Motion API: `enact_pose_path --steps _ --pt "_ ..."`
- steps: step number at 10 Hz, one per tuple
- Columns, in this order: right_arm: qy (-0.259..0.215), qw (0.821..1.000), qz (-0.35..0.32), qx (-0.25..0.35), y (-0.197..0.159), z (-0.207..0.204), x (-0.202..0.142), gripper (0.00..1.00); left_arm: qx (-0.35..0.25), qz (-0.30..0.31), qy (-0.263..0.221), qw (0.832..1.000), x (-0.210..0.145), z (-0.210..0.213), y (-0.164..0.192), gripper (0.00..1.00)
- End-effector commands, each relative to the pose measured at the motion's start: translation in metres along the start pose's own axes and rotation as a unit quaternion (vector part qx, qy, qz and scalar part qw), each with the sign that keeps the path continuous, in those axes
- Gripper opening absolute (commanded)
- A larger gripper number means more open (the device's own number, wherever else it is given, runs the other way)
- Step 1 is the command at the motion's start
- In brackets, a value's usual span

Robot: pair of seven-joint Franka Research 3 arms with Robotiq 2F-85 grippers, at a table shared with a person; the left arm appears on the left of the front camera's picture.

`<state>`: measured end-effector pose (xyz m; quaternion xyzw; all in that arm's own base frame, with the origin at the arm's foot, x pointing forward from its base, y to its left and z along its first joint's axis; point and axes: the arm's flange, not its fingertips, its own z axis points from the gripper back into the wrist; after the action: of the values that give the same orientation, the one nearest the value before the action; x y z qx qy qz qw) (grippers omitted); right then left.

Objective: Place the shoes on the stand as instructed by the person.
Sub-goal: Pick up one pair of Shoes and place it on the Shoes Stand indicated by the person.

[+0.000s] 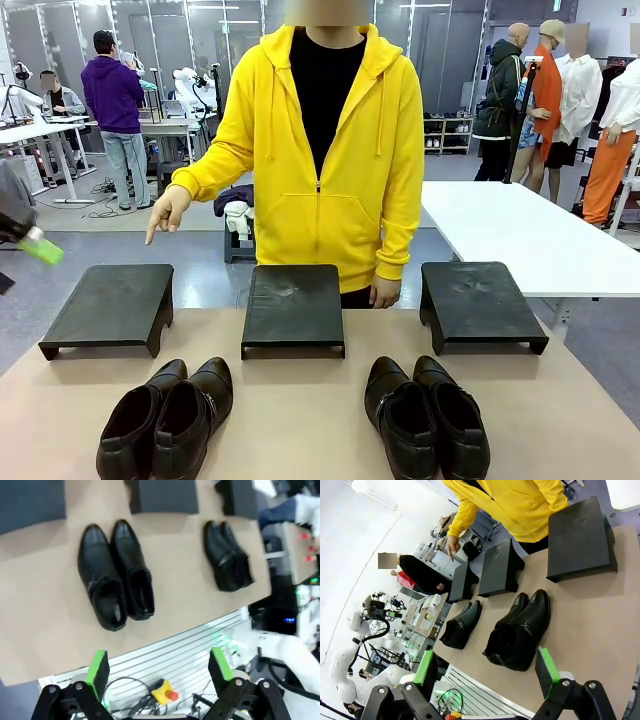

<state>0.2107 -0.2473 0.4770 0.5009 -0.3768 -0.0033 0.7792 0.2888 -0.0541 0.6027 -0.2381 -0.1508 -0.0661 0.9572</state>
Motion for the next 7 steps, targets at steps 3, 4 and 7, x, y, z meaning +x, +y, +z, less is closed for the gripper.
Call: enact_pose_path --steps 3,4,7 --pt "-0.002 1.0 0.005 0.004 0.001 0.001 0.0 1.0 0.096 0.022 0.028 0.995 0.014 -0.067 -0.028 1.0" --pt "-0.002 1.0 0.005 0.004 0.001 0.001 0.0 1.0 0.107 0.029 0.023 0.994 0.012 -0.085 -0.033 1.0" --pt "-0.002 1.0 0.005 0.004 0.001 0.001 0.0 1.0 0.173 0.055 0.018 0.983 0.0 -0.144 -0.035 1.0"
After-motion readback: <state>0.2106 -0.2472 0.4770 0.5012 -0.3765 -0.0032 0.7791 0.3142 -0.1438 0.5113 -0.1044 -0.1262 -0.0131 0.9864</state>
